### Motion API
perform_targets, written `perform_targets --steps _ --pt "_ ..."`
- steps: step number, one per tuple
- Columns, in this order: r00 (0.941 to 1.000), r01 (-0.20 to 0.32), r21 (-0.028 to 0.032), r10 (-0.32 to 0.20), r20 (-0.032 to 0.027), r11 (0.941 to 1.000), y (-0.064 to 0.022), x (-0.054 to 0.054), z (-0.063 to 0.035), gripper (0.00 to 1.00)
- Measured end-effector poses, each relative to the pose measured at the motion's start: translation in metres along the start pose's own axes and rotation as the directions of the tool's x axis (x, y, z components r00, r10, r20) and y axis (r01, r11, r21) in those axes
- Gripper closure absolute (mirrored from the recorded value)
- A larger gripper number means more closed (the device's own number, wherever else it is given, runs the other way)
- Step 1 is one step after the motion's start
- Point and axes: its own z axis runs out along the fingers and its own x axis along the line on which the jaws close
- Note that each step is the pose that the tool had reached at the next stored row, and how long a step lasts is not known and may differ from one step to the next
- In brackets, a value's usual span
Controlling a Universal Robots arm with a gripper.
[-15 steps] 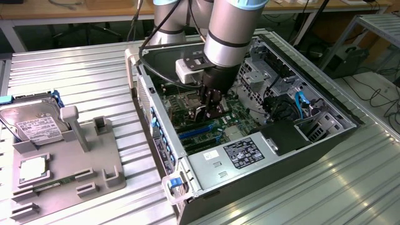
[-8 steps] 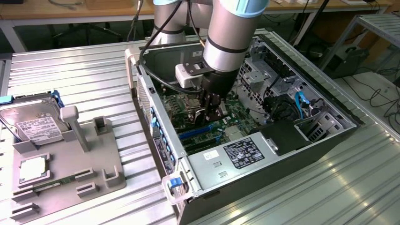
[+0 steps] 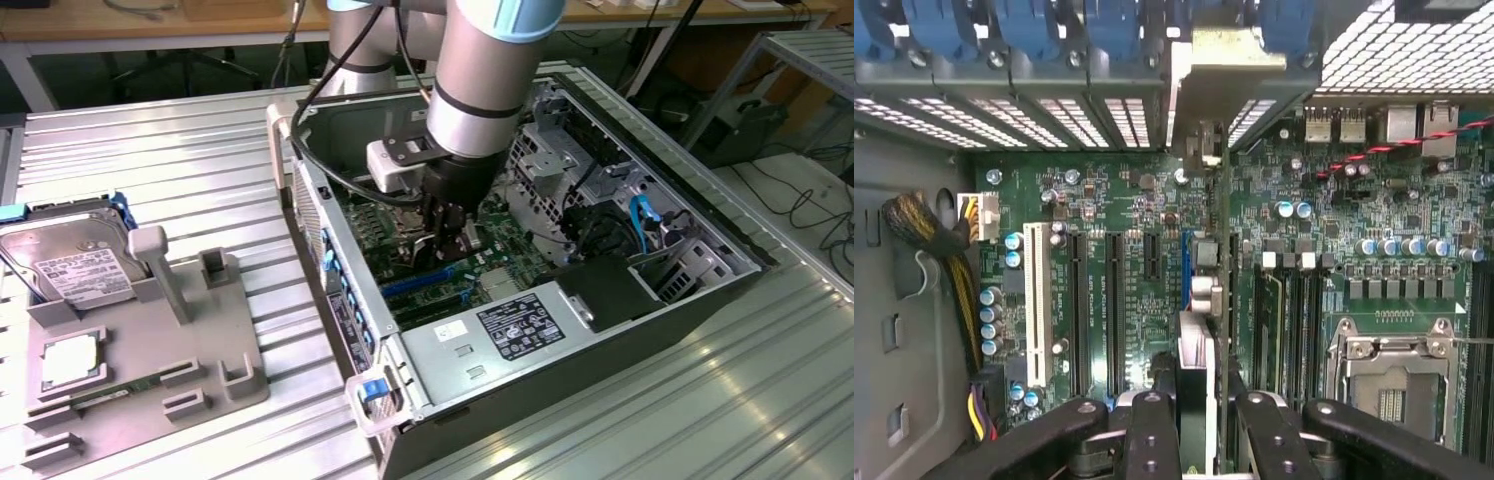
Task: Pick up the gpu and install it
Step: 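Insert the gpu into the slot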
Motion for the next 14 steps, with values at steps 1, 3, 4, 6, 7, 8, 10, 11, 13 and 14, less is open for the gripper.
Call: perform_targets --steps 1,3,4,6,7,8,10,11,13,14 --pt "1.0 0.0 0.0 0.0 0.0 1.0 0.0001 0.0014 0.0003 0.73" --pt "1.0 0.0 -0.0003 0.0 -0.0001 1.0 -0.0002 0.003 0.0014 0.73" --pt "1.0 0.0 -0.0004 0.0 0.0002 1.0 -0.0003 0.0034 0.002 0.73" --pt "1.0 0.0 -0.0007 0.0 0.0 1.0 -0.0002 0.0035 0.0025 0.73" --pt "1.0 0.0 -0.0008 0.0 -0.0001 1.0 -0.0003 0.0035 0.0027 0.73" --pt "1.0 0.0 -0.0009 0.0 0.0 1.0 -0.0003 0.0036 0.0029 0.73" --pt "1.0 0.0 -0.0008 0.0 0.0003 1.0 -0.0003 0.0035 0.0038 0.73" --pt "1.0 0.0 -0.001 0.0 0.0 1.0 -0.0003 0.0034 0.0044 0.73" --pt "1.0 0.001 -0.0009 -0.001 -0.0001 1.0 0.0004 0.0017 0.0048 0.73" --pt "1.0 0.001 -0.001 -0.001 0.0 1.0 0.0006 0.0008 0.0049 0.73"
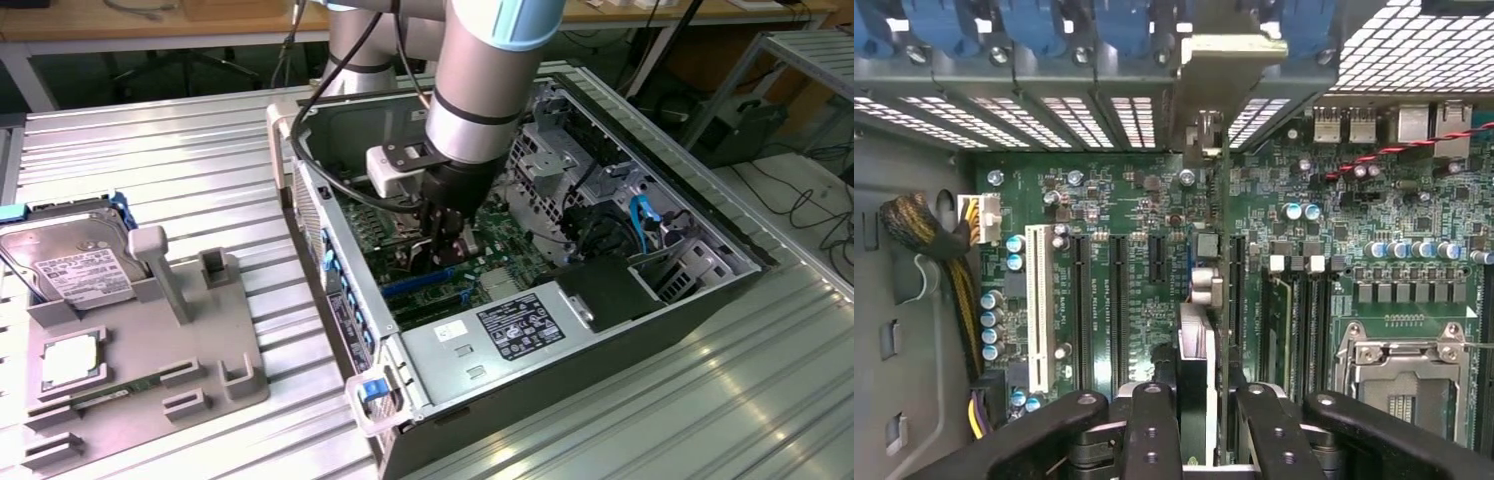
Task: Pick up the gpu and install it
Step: 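Insert the gpu into the slot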
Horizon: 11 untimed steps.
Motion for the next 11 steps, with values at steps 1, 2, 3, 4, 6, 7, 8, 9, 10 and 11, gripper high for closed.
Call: perform_targets --steps 1,2,3,4,6,7,8,9,10,11 --pt "1.0 0.0 0.0 0.0 0.0 1.0 0.0 -0.0008 0.0001 0.73" --pt "1.0 0.001 0.0 -0.001 0.0 1.0 0.0001 -0.0011 0.0001 0.73" --pt "1.0 0.001 0.0 -0.001 0.0 1.0 0.0003 -0.0012 0.0002 0.73" --pt "1.0 0.001 0.0 -0.001 0.0 1.0 0.0005 -0.0012 0.0002 0.73" --pt "1.0 0.001 0.0002 -0.001 0.0 1.0 0.0011 -0.0013 0.0006 0.73" --pt "1.0 0.001 0.0003 -0.001 0.0 1.0 0.0015 -0.0013 0.0009 0.73" --pt "1.0 0.001 0.0002 -0.001 0.0 1.0 0.0017 -0.0013 0.0012 0.73" --pt "1.0 0.001 0.0002 -0.001 0.0 1.0 0.0019 -0.0013 0.0014 0.73" --pt "1.0 0.001 0.0003 -0.001 0.0002 1.0 0.0021 -0.0014 0.0021 0.73" --pt "1.0 0.001 0.0003 -0.001 0.0001 1.0 0.0021 -0.0014 0.0028 0.73"
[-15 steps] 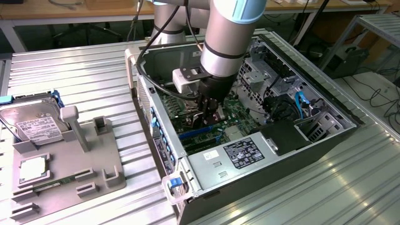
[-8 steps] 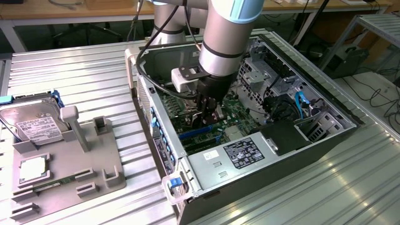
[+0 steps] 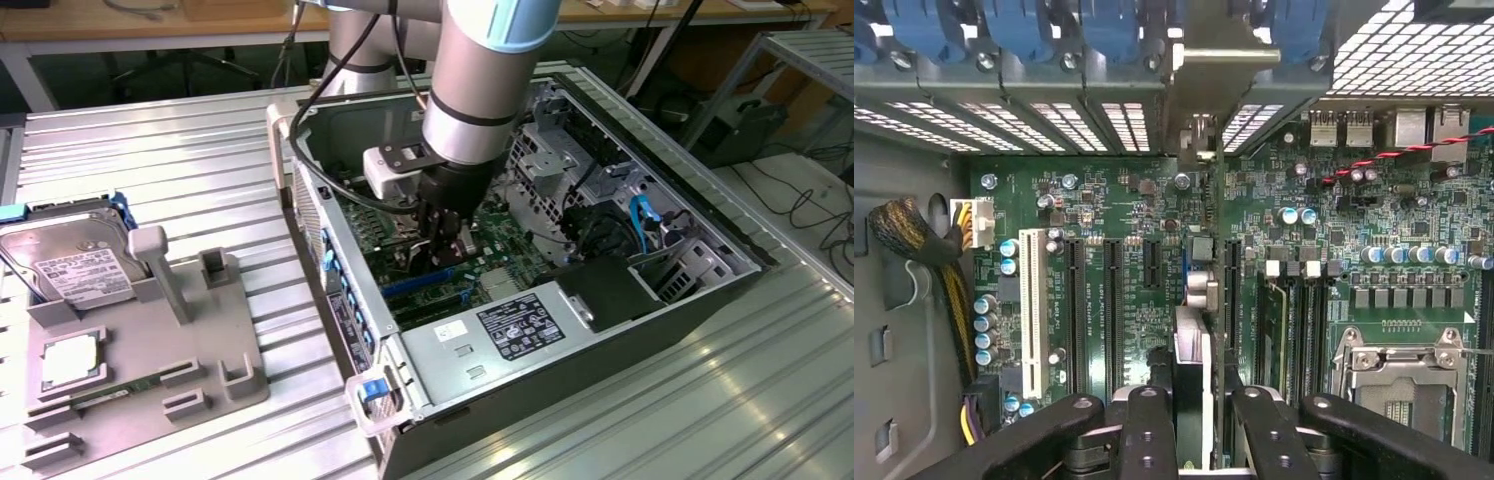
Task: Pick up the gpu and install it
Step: 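Insert the gpu into the slot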
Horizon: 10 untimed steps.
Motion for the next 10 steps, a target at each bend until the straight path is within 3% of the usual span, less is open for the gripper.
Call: perform_targets --steps 10 --pt "1.0 0.0 -0.0006 0.0 0.0001 1.0 0.0 0.0002 0.0099 0.73"
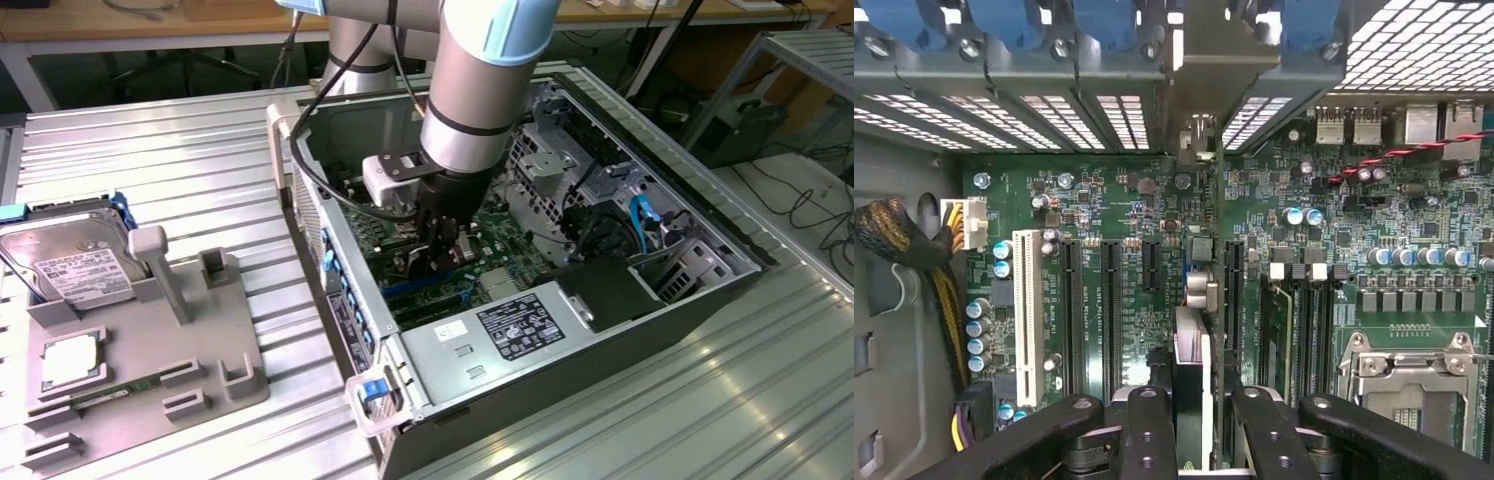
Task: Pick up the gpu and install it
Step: 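Insert the gpu into the slot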
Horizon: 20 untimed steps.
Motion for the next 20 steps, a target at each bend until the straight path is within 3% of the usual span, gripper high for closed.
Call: perform_targets --steps 6,10,14,16,20 --pt "1.0 0.0 -0.0029 0.0 -0.0004 1.0 -0.0001 0.0 0.0079 0.73" --pt "1.0 0.0 -0.0029 0.0 -0.0001 1.0 -0.0002 0.0 0.008 0.73" --pt "1.0 0.0 -0.0014 0.0 0.0029 1.0 -0.0002 0.0 0.002 0.73" --pt "1.0 0.0 -0.0028 0.0 0.0001 1.0 0.0 0.0 -0.0033 0.73" --pt "1.0 0.0 -0.0027 0.0 0.0002 1.0 0.0 0.0 -0.0033 0.73"
